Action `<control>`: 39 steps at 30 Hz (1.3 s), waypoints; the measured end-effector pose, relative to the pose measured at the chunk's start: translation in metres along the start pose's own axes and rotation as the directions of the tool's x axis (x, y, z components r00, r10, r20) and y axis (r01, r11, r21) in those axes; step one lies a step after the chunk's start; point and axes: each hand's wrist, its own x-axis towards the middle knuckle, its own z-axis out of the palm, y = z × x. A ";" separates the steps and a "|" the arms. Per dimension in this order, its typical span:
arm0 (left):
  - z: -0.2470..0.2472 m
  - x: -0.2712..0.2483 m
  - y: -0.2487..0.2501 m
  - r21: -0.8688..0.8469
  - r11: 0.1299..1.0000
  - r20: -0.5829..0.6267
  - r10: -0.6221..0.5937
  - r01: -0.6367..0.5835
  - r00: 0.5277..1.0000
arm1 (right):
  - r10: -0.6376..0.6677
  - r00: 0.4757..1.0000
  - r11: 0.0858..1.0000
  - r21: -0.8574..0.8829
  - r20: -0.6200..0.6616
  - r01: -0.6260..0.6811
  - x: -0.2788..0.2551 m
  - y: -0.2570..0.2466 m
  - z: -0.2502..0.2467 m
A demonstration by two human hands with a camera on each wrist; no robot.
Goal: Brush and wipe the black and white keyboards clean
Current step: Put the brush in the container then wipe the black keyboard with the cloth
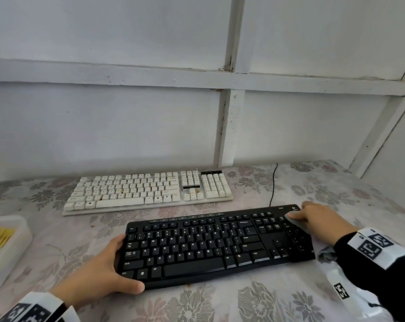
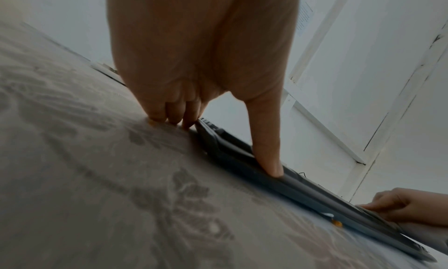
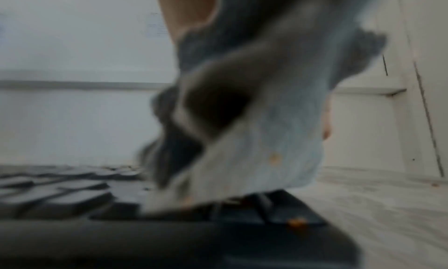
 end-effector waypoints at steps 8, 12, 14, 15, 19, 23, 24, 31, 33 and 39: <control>-0.001 0.000 0.004 0.059 0.998 -0.018 -0.008 0.009 1.000 | 0.024 1.000 0.987 -0.160 0.016 -0.021 -0.003 0.018 -0.014; 0.000 -0.002 0.006 0.047 0.999 -0.017 -0.012 0.012 1.000 | -0.188 0.982 0.981 0.042 -0.002 0.188 -0.011 -0.035 -0.028; 0.000 -0.002 0.006 0.042 0.999 -0.015 -0.014 0.014 1.000 | -0.296 0.954 0.951 0.107 0.047 0.290 -0.011 -0.059 -0.020; 0.001 -0.002 0.007 0.044 0.999 -0.012 -0.014 0.015 1.000 | -0.350 0.934 0.935 0.088 0.075 0.344 -0.012 -0.070 -0.018; 0.001 -0.003 0.010 0.044 0.999 -0.001 -0.024 0.024 1.000 | -0.372 0.924 0.928 0.016 0.088 0.372 -0.014 -0.083 -0.008; -0.001 0.000 0.004 0.083 0.996 -0.017 -0.019 0.021 1.000 | -0.246 0.969 0.968 0.053 0.016 0.245 -0.017 -0.059 -0.015; -0.002 0.001 0.002 0.093 0.996 -0.019 -0.017 0.019 1.000 | -0.218 0.976 0.974 0.057 -0.006 0.218 -0.017 -0.048 -0.015; -0.001 0.000 0.001 0.087 0.996 -0.006 -0.012 0.013 1.000 | -0.081 0.996 0.987 -0.139 0.030 0.085 0.002 0.004 -0.016; -0.002 0.001 0.002 0.099 0.995 -0.003 -0.016 0.016 1.000 | -0.104 0.995 0.981 -0.163 0.000 0.103 0.001 -0.005 -0.021; 0.000 0.000 0.005 0.078 0.997 -0.002 -0.020 0.020 1.000 | -0.443 0.896 0.896 0.019 0.026 0.443 -0.012 -0.070 -0.016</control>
